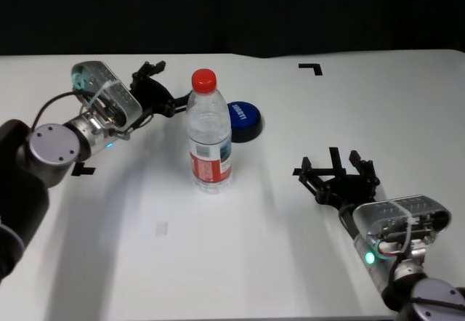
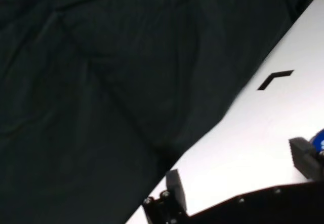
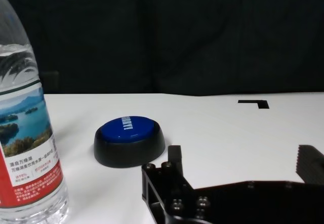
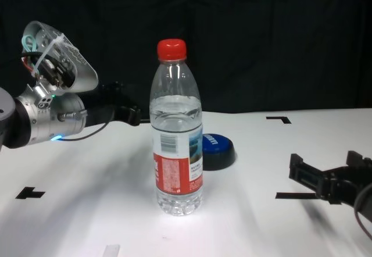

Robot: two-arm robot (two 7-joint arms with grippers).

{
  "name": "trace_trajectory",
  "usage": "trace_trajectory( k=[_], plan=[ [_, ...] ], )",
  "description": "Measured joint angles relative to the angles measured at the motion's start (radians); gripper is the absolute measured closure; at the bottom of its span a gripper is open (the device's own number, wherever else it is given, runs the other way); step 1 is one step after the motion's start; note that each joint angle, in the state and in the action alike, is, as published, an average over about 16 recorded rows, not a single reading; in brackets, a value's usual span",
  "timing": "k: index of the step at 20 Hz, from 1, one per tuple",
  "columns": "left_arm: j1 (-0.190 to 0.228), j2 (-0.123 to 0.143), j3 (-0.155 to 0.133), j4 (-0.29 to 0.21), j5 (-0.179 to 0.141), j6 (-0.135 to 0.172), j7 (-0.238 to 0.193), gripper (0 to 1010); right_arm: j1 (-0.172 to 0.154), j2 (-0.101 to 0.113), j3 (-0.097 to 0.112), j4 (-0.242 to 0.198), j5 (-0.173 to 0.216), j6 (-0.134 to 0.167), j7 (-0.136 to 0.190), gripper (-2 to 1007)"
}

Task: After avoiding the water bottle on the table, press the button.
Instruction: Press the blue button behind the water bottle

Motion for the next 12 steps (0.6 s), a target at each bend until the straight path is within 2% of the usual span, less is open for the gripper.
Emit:
trace_trajectory(
  k=[7,12],
  plan=[
    [0.025,0.016,-0.013,-0.054,0.013,0.047,0.041,7,0.0,0.0,0.0,0.0,0.0,0.0,0.0,2],
    [0.053,0.036,-0.027,-0.114,0.021,0.079,0.059,7,0.0,0.0,0.0,0.0,0.0,0.0,0.0,2]
  ],
)
